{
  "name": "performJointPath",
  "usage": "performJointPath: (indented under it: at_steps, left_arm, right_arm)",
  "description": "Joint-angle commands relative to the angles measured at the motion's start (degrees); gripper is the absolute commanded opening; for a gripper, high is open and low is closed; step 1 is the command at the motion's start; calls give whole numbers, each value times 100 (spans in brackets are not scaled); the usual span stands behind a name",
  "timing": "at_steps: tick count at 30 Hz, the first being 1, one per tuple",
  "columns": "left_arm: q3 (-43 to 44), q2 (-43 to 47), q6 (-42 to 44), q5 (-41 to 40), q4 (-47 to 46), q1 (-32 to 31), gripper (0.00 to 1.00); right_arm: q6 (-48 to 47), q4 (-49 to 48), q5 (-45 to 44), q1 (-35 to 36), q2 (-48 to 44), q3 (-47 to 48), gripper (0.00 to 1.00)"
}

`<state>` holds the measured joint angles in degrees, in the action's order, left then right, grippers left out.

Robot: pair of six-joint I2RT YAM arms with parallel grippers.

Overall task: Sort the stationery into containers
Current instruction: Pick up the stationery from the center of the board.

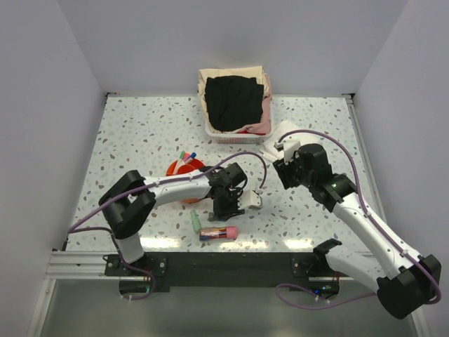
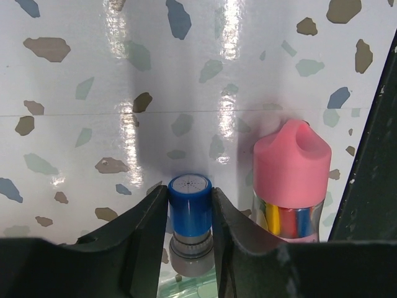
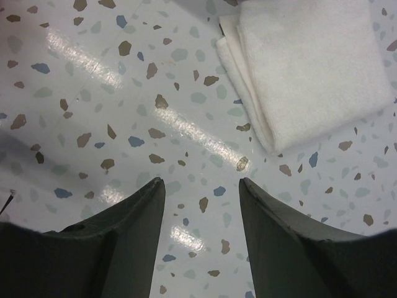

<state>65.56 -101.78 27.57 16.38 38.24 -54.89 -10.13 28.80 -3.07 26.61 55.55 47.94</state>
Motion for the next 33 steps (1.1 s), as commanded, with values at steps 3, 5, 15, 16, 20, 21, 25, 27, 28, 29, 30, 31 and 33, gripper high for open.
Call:
performJointPath:
  at_steps: [3, 5, 15, 16, 20, 21, 25, 27, 28, 29, 30, 31, 33]
  left_arm:
    - [-719, 360, 3, -196, -150, -39, 39]
    - [-957, 457, -15, -328, -307, -39, 39]
    - [-843, 132, -85, -610, -581, -39, 42]
    - [-791, 97, -59, -584, -572, -30, 35]
    - [-606, 88, 11, -540, -493, -30, 16]
    - [-527, 114, 37, -505, -458, -30, 13]
    - [331, 394, 248, -373, -177, 5, 5]
    - [667, 500, 319, -136, -80, 58, 3]
    - [973, 597, 319, -40, -10, 75, 1]
    - [1081, 667, 328, 179, -1, 110, 0]
    - [1169, 816, 319, 277, 8, 128, 0]
    - [1291, 904, 258, 365, -44, 145, 0]
    - [1336, 1202, 179, 620, -123, 251, 0]
  right_arm:
    - [-77, -85, 69, -24, 105, 233, 55]
    - [-68, -94, 87, -24, 131, 251, 55]
    - [-59, -155, 158, -33, 299, 312, 55]
    - [-68, -164, 158, -33, 299, 303, 55]
    - [-68, -129, 114, -24, 229, 251, 55]
    - [-68, -129, 88, -24, 220, 251, 55]
    - [-129, -24, -18, -42, 237, 338, 55]
    - [-199, 12, -97, -42, 307, 426, 55]
    - [-226, 47, -193, -42, 325, 531, 55]
    - [-252, 65, -220, -42, 360, 584, 55]
    - [-305, 108, -264, -51, 421, 645, 55]
    - [-323, 143, -308, -59, 456, 759, 55]
    - [-384, 222, -387, -51, 570, 865, 55]
